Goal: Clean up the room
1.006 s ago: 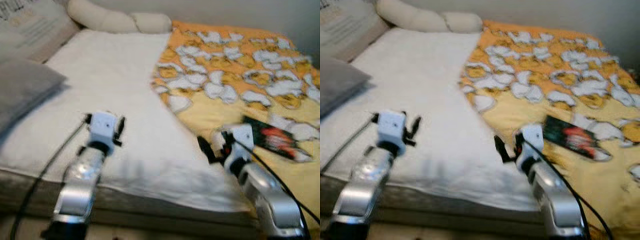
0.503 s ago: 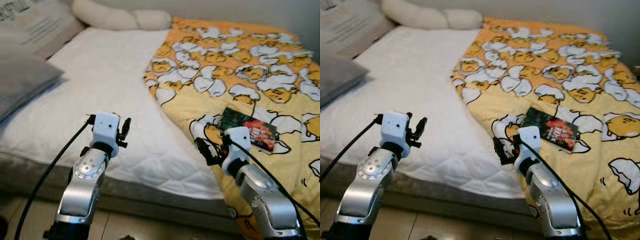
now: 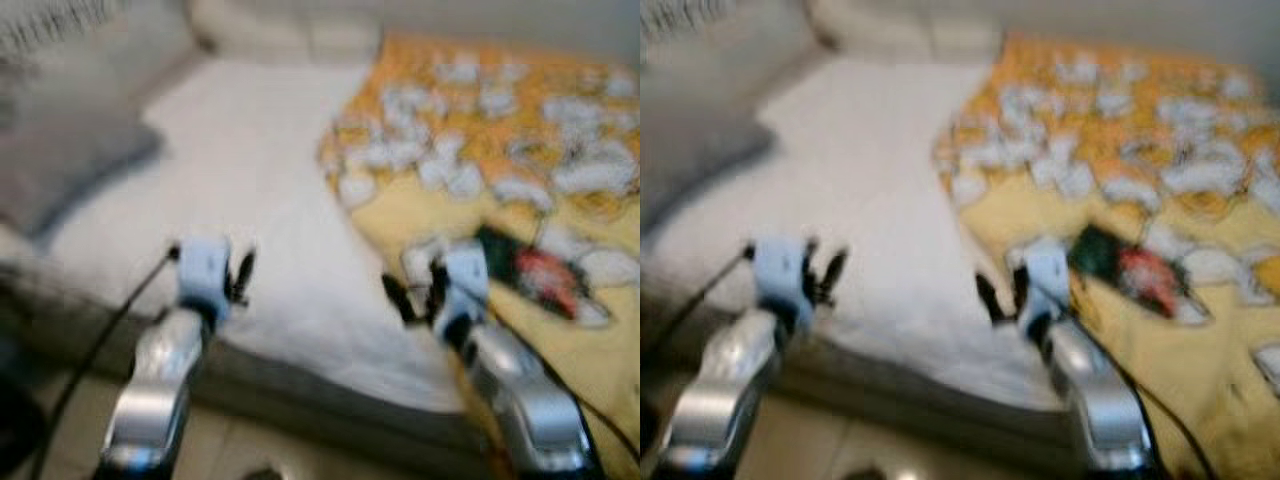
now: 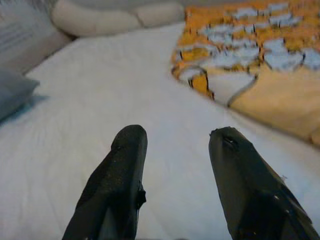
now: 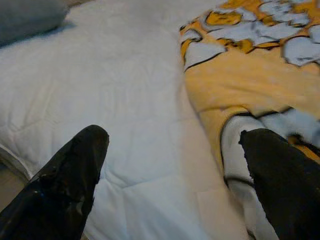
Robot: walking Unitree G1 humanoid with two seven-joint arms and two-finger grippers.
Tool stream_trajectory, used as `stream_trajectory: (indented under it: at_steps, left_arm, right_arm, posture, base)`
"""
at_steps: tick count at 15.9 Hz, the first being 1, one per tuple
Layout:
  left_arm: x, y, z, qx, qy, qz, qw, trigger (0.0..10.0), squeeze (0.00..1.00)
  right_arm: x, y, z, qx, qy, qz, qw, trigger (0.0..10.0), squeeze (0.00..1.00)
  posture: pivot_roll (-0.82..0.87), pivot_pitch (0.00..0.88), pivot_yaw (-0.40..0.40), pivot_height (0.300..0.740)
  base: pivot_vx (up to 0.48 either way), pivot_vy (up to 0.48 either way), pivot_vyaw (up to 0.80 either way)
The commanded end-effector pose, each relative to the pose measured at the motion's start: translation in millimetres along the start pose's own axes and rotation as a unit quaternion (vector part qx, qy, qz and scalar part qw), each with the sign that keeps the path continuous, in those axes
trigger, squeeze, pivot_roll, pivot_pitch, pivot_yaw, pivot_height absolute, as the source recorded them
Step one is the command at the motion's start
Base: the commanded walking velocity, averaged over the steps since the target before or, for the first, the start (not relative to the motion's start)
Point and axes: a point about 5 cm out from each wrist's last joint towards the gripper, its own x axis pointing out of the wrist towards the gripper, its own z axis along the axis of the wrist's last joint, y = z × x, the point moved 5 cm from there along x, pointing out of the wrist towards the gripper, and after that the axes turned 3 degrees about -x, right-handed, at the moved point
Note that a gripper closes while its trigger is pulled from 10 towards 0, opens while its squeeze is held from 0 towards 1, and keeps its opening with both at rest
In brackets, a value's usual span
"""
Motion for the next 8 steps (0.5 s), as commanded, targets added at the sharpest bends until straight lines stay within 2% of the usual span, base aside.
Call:
stream_trajectory:
  at_steps: [1,3,8]
  left_arm:
    - [-0.1,4.8,5.0,0.002,-0.006,0.003,1.000,10.0,0.00]
    - [-1.3,4.1,3.7,0.001,-0.004,0.001,1.000,10.0,0.00]
    - [-3.8,0.3,-1.7,0.007,0.006,-0.028,1.000,10.0,0.00]
  right_arm:
    - [3.2,2.7,2.8,-0.008,0.000,0.002,1.000,10.0,0.00]
    - [3.2,-0.3,2.5,-0.009,0.002,-0.006,1.000,10.0,0.00]
    - [1.9,-4.7,1.3,-0.004,0.004,-0.016,1.000,10.0,0.00]
  posture:
    - [-0.01,0.000,-0.008,0.740]
    - [-0.01,0.000,-0.008,0.740]
    - [-0.02,0.000,-0.002,0.740]
  base:
    - [0.326,0.000,-0.80]
    - [0.328,0.000,0.00]
    - [0.326,0.000,-0.75]
